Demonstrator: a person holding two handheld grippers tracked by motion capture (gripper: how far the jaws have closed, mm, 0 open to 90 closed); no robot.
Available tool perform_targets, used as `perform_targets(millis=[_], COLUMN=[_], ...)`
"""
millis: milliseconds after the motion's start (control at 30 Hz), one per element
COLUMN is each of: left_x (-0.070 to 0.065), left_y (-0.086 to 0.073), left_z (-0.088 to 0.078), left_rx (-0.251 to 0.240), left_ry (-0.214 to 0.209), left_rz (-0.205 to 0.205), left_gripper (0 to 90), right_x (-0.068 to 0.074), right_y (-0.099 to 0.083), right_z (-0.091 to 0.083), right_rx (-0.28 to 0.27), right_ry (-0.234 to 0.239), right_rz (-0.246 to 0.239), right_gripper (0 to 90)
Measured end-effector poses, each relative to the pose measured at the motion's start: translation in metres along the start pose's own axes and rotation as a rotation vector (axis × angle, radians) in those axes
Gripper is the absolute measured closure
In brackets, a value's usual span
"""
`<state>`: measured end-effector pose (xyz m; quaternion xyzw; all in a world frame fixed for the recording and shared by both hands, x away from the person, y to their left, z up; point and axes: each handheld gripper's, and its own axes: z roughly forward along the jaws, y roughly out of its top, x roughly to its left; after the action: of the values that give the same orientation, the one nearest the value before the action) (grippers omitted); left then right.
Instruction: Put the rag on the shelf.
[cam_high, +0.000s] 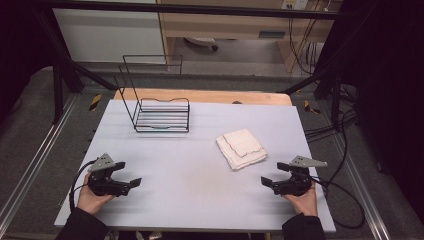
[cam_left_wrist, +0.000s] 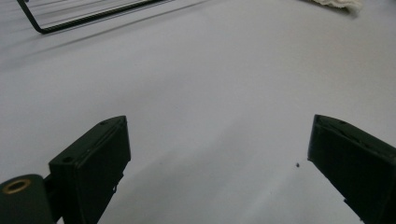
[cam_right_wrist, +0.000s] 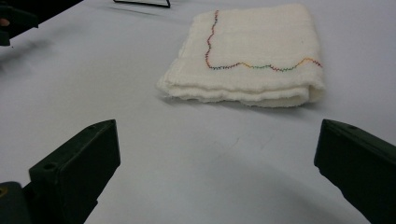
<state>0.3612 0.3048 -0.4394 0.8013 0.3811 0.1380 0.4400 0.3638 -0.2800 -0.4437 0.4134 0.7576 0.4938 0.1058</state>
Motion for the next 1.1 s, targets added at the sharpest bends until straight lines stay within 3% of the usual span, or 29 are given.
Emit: perform_targets(millis=[500,1100], left_x=[0.0,0.0], left_y=[-0.001,0.0], left_z=[0.0,0.001], left_rx=[-0.006,0.001], left_ry=[0.003,0.017], left_rz=[-0.009,-0.012], left_gripper=[6.1,6.2], right_x=[0.008,0.037], right_y=[0.005,0.026], right_z=[0.006,0.04], right_rx=[0.019,0.056], right_ry=[-0.021,-0.066], right_rz=[-0.005,-0.049], right_gripper=[0.9,5.2])
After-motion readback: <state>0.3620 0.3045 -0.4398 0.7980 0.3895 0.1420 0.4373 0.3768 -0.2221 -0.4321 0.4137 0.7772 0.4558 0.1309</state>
